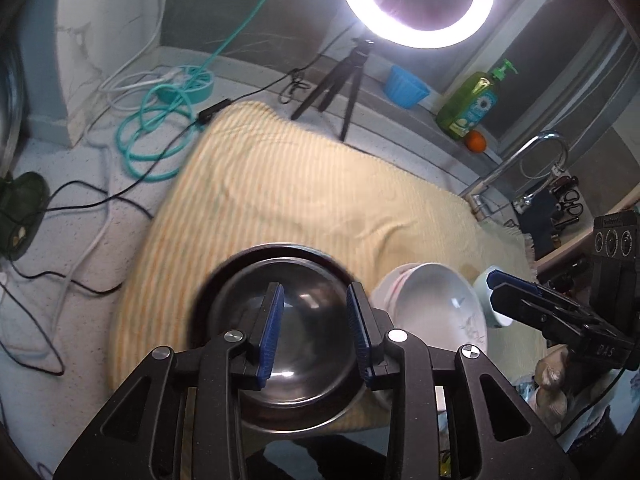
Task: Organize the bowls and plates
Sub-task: 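Move the left gripper to the light blue bowl and grasp its rim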
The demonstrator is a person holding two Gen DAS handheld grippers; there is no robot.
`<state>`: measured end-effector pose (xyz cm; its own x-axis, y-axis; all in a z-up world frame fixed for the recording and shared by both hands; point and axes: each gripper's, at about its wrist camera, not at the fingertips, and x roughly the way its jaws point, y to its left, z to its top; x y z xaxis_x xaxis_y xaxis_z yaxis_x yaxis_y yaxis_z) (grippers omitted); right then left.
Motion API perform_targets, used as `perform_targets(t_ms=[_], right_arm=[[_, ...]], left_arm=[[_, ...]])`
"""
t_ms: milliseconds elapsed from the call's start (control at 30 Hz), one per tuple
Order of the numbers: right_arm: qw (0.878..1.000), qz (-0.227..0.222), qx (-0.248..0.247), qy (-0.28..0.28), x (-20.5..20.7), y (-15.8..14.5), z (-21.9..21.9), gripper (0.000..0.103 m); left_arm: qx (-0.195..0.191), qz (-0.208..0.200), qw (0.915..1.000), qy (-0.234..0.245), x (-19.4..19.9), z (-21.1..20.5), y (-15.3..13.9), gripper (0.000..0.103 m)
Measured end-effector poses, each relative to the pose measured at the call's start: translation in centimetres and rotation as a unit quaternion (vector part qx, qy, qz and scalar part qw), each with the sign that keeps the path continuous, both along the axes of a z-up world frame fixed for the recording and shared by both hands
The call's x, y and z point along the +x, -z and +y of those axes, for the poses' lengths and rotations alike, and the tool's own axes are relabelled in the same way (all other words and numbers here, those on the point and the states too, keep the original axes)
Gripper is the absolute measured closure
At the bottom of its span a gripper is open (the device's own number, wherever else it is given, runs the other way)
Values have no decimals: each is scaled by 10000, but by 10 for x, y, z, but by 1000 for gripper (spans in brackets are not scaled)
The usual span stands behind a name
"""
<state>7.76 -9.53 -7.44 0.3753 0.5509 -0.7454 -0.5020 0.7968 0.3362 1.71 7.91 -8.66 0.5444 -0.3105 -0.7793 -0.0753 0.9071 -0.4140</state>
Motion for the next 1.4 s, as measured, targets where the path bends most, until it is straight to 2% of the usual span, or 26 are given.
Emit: perform_targets(t_ms=[133, 367, 700, 933, 1000, 1067, 1233, 1333, 1400], right_arm=[[9993, -82, 19, 360, 5, -7, -45, 24], [9947, -176, -268, 978, 16, -3, -122, 24], [9865, 99, -450, 1573, 30, 25, -219, 24], [9847, 458, -362, 1642, 38, 52, -252, 24], [9844, 571, -281, 1642, 40, 60, -260, 27], [9841, 708, -220, 1615, 43, 67, -266, 36], [9840, 913, -59, 1532, 50, 79, -272, 48], [9850, 970, -46, 1425, 53, 83, -273, 60], [9859, 987, -91, 1346, 56, 86, -271, 63]], left_arm=[[-103, -69, 9997, 215, 11, -35, 0, 72], [-378, -15, 9977, 569, 25, -96, 10, 72], [-472, 157, 9920, 1156, 45, -187, 26, 72], [-570, 337, 9880, 1393, 63, -236, 39, 72], [-578, 400, 9874, 1417, 67, -244, 44, 72], [-517, 446, 9872, 1438, 70, -252, 48, 72], [-539, 594, 9869, 1402, 77, -262, 58, 73], [-564, 659, 9867, 1374, 79, -264, 63, 76], [-575, 695, 9866, 1362, 80, -266, 65, 78]])
